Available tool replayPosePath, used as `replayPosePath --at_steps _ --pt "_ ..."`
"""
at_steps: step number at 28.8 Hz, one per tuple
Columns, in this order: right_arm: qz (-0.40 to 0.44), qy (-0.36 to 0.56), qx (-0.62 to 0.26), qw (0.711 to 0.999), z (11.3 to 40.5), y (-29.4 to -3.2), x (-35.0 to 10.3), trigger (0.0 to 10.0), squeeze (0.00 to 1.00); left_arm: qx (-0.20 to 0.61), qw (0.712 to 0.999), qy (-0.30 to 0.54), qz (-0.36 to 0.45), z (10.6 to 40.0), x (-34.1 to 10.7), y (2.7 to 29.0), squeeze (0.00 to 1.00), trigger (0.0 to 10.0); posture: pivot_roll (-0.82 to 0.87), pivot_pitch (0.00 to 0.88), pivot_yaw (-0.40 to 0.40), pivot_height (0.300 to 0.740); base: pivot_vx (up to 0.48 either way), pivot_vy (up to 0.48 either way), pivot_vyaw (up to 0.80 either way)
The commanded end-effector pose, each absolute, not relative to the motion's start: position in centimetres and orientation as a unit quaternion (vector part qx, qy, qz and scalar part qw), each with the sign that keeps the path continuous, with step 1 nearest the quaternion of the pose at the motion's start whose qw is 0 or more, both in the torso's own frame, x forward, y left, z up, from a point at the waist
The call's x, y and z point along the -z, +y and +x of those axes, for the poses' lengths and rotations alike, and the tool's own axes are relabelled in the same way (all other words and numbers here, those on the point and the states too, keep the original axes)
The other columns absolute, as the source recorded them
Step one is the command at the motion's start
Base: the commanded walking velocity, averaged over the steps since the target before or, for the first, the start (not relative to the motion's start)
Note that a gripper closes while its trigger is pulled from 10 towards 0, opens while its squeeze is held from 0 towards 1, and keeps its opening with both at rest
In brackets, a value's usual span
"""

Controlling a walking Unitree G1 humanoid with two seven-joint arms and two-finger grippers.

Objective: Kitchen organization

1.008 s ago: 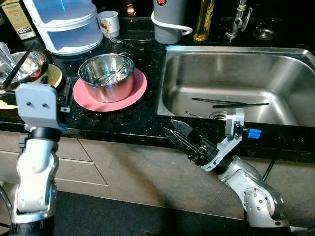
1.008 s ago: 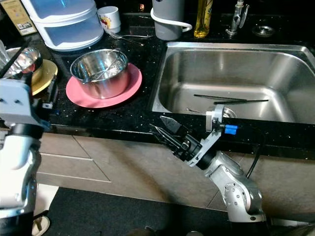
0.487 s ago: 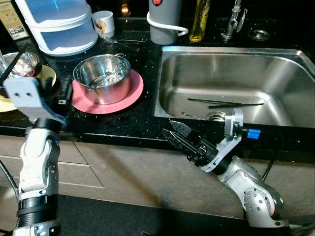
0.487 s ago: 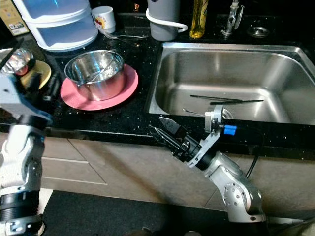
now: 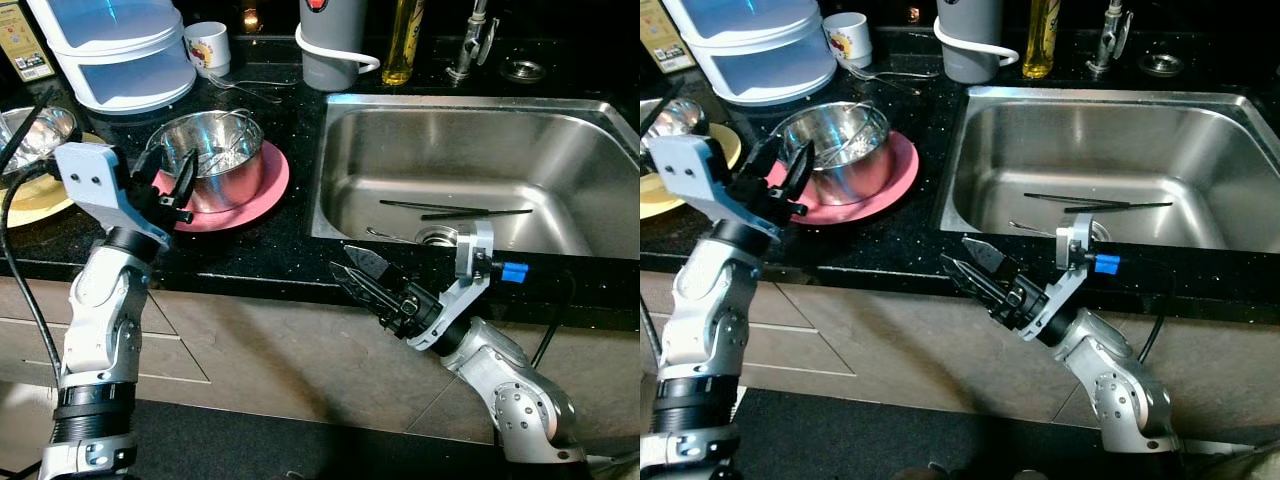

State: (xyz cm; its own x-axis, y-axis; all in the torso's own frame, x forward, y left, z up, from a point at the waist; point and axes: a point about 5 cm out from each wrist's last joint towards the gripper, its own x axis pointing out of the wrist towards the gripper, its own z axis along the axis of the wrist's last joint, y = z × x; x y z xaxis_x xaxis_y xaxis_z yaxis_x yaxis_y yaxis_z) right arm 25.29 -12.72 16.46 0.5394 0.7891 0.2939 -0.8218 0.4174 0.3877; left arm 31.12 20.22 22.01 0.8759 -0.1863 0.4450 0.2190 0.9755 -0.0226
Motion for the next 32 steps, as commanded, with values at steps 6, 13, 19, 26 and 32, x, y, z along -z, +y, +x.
replayPosePath --at_steps 6,13,19,26,32 --pt "0.255 -0.023 -0.478 0.840 25.1 -12.6 -16.1 10.0 0.00 0.117 0.973 -0.199 -0.023 30.8 -20.5 19.8 0.00 10.0 -0.06 0.083 0.003 0.740 0.000 0.000 0.00" --pt "0.253 -0.022 -0.479 0.840 25.1 -12.6 -16.0 10.0 0.00 0.102 0.977 -0.186 -0.002 30.8 -19.6 20.4 0.00 10.0 -0.06 0.078 0.001 0.740 0.000 0.000 0.00" --pt "0.251 -0.021 -0.479 0.841 25.1 -12.5 -16.0 10.0 0.00 0.094 0.977 -0.190 0.001 31.1 -19.8 20.7 0.00 10.0 -0.06 0.074 0.002 0.740 0.000 0.000 0.00" --pt "0.252 -0.022 -0.477 0.842 25.1 -12.6 -16.0 10.0 0.00 0.086 0.977 -0.197 0.007 31.4 -20.2 20.9 0.00 10.0 -0.07 0.080 0.007 0.740 0.000 0.000 0.00" --pt "0.253 -0.022 -0.474 0.843 25.1 -12.5 -16.0 10.0 0.00 0.078 0.977 -0.199 0.009 31.4 -20.2 21.3 0.00 0.0 -0.07 0.085 0.009 0.740 0.000 0.000 0.00"
